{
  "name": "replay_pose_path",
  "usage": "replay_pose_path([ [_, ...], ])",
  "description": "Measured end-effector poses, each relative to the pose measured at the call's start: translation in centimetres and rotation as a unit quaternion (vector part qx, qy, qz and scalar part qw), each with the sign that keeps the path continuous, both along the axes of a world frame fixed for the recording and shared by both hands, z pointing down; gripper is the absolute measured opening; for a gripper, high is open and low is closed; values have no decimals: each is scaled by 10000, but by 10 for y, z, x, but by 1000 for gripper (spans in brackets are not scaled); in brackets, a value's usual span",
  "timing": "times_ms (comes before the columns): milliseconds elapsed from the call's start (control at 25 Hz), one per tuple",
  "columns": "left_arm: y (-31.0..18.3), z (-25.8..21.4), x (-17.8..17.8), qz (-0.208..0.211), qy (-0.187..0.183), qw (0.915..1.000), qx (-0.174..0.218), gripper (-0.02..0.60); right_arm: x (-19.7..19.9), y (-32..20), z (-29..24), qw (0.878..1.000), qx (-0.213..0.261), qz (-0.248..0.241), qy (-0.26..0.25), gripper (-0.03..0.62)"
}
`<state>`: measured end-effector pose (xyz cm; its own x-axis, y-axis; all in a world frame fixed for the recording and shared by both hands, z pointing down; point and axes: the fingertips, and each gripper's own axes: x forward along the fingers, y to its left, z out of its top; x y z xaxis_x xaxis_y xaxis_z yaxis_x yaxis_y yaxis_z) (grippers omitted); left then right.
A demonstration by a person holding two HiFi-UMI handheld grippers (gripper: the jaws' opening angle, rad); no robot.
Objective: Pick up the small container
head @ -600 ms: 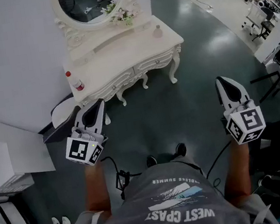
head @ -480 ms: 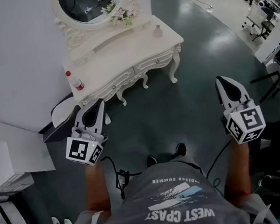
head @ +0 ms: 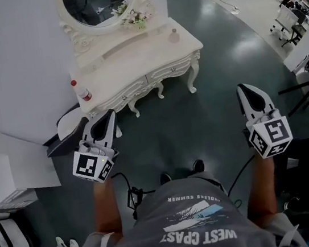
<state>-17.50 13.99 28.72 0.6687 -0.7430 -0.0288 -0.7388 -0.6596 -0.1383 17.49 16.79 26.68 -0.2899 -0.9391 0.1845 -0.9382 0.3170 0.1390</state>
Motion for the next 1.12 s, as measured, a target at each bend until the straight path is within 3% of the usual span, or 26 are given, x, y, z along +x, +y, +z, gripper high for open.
replay_pose_path([
  [840,-15,0,91,-905,-140,9958,-37,17,93,-79,17,9954,-107,-858,-424,26],
  [1120,-25,6,110,-942,-212,9952,-129,17,109,-95,30,9942,-212,-926,-495,28],
])
